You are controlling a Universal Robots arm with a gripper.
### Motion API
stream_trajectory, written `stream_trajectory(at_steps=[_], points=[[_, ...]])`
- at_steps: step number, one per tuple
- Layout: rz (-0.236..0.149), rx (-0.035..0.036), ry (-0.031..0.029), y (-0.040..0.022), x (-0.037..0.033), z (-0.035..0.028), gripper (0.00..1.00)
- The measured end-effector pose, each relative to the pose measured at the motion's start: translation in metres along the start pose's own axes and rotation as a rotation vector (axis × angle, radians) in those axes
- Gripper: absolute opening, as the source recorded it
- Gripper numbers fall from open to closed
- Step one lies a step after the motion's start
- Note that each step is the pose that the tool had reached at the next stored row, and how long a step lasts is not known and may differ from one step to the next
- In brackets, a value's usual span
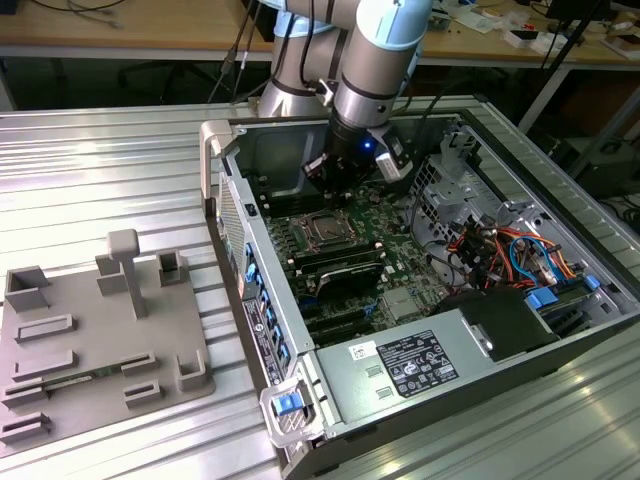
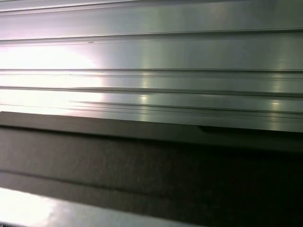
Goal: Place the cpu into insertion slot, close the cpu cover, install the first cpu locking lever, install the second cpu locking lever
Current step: 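Install the first cpu locking lever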
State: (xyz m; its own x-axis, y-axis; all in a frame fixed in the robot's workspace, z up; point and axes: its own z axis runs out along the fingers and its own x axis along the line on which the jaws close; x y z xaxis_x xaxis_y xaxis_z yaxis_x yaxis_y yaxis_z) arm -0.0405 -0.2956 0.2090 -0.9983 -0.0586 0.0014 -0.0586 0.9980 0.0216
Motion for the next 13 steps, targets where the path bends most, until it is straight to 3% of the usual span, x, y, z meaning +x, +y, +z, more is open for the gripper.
stream_trajectory(at_steps=[7, 13], points=[[-0.005, -0.0003, 0.0002, 0.0, 0.001, 0.0041, 0.11], [-0.006, -0.0005, 0.0001, 0.0001, 0.001, 0.003, 0.11]])
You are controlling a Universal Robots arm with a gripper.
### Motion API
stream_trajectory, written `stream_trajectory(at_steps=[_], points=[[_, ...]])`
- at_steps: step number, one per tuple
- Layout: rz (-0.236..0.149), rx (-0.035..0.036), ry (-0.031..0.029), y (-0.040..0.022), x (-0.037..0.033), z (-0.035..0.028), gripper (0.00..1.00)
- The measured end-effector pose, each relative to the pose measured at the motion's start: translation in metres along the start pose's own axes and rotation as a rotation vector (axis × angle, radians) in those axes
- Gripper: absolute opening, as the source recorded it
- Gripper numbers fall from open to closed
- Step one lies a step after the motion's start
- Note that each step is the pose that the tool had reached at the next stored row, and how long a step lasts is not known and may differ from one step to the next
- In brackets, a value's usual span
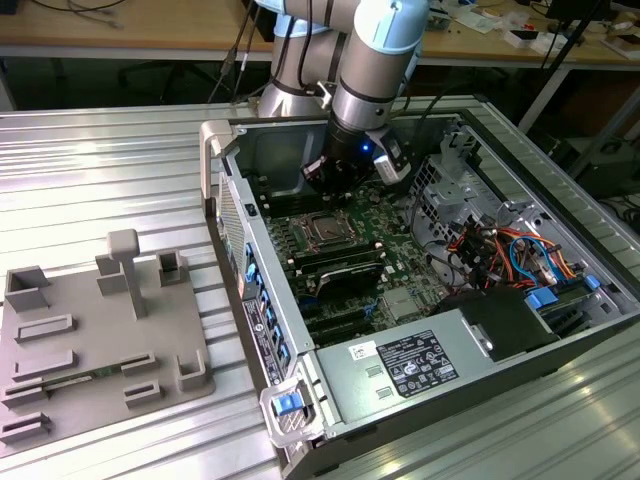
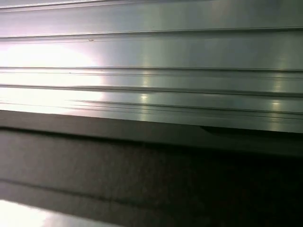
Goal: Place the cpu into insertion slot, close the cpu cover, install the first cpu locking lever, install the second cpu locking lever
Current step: 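Install the first cpu locking lever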
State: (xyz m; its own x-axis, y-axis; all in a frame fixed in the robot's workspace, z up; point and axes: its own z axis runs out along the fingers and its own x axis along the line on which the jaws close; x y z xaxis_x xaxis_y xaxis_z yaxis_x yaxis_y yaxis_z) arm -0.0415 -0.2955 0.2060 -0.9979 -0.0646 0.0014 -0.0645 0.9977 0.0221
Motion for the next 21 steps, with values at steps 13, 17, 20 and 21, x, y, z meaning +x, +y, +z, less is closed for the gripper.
stream_trajectory(at_steps=[13, 17, 20, 21], points=[[0.0, 0.0, 0.0, -0.0028, -0.0001, -0.0005, 0.11], [0.0, 0.0003, 0.0001, -0.0036, -0.0004, -0.0002, 0.11], [0.0, 0.0002, 0.0001, -0.0038, -0.0006, 0.0003, 0.11], [0.0, 0.0002, 0.0001, -0.0039, -0.0006, 0.0004, 0.11]])
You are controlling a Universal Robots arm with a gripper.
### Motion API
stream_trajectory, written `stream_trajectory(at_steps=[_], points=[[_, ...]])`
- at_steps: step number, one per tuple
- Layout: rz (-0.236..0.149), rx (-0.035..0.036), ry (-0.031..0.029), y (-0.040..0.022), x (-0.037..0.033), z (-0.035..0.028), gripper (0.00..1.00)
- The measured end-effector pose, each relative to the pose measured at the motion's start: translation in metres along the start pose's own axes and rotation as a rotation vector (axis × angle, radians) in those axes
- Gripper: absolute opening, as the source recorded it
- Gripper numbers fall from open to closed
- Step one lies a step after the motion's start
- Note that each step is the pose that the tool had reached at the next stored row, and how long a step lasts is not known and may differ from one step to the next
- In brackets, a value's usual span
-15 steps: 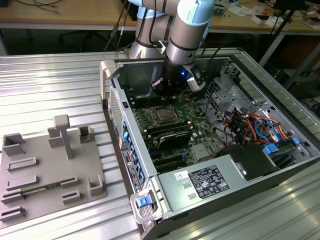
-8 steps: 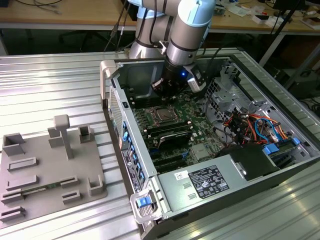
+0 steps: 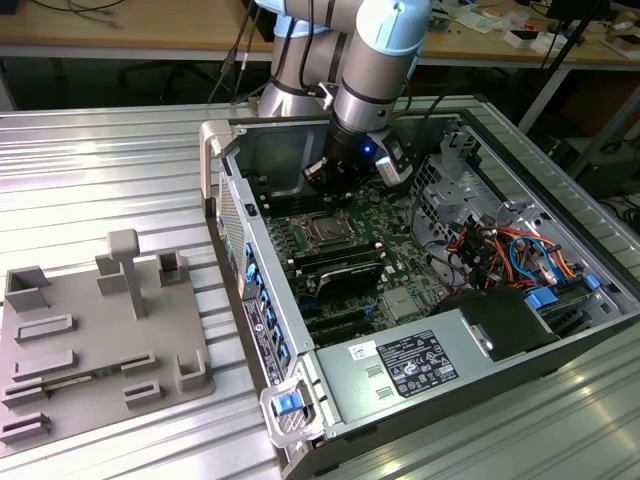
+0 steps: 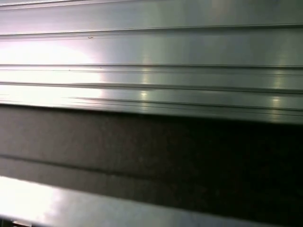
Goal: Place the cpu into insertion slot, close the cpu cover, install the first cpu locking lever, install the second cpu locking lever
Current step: 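Install the first cpu locking lever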
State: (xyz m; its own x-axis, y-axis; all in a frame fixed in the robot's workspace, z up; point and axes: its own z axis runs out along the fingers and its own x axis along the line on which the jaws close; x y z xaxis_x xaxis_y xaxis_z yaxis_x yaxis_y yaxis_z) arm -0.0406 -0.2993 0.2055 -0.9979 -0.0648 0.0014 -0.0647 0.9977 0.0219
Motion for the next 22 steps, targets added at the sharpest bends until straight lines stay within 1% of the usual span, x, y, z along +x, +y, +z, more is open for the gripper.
stream_trajectory(at_steps=[6, 17, 20, 21, 22], points=[[0.0, 0.0003, 0.0001, -0.0006, -0.0003, 0.0011, 0.11], [0.0, 0.0003, 0.0003, -0.0009, -0.0004, 0.0062, 0.11], [-0.001, 0.0001, 0.0001, -0.0009, -0.0004, 0.0062, 0.11], [-0.001, -0.0002, -0.0002, -0.0008, -0.0004, 0.0056, 0.11], [-0.001, -0.0008, -0.0008, -0.0006, -0.0005, 0.0036, 0.11]])
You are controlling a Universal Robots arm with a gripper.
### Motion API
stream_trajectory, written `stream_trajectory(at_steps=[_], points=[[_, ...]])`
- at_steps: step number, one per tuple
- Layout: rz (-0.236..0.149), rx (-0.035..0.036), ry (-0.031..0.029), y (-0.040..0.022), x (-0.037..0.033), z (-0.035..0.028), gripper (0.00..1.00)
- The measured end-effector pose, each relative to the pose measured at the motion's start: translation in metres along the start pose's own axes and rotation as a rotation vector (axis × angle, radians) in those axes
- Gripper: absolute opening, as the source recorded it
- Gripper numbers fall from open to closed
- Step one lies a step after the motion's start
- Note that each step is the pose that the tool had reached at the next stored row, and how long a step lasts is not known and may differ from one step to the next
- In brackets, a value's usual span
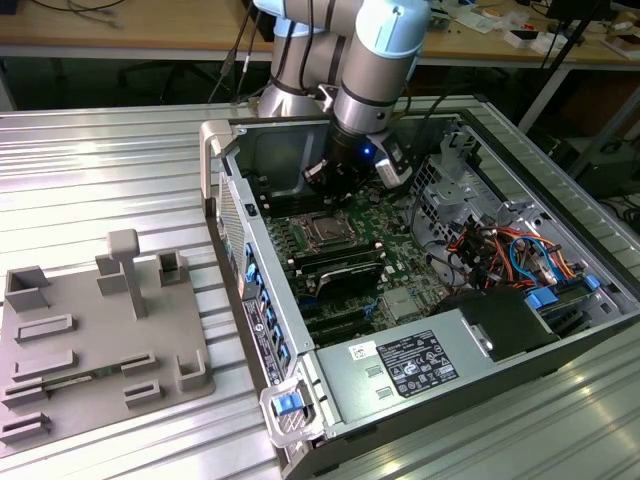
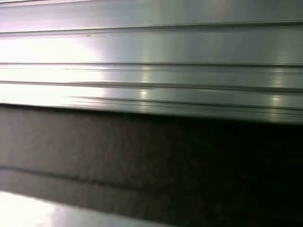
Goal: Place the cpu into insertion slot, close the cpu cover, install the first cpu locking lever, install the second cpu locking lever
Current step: 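Install the first cpu locking lever, then install the second cpu locking lever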
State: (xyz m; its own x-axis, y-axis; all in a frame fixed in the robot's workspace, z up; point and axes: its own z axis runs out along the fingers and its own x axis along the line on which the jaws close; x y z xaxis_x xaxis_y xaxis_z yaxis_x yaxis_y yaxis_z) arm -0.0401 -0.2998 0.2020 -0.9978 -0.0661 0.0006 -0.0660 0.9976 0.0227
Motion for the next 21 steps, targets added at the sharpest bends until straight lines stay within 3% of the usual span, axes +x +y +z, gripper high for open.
stream_trajectory(at_steps=[7, 21], points=[[-0.001, 0.0007, 0.0007, 0.0001, 0.0001, -0.0096, 0.11], [-0.001, 0.0007, 0.0007, 0.0001, 0.0001, -0.0113, 0.11]])
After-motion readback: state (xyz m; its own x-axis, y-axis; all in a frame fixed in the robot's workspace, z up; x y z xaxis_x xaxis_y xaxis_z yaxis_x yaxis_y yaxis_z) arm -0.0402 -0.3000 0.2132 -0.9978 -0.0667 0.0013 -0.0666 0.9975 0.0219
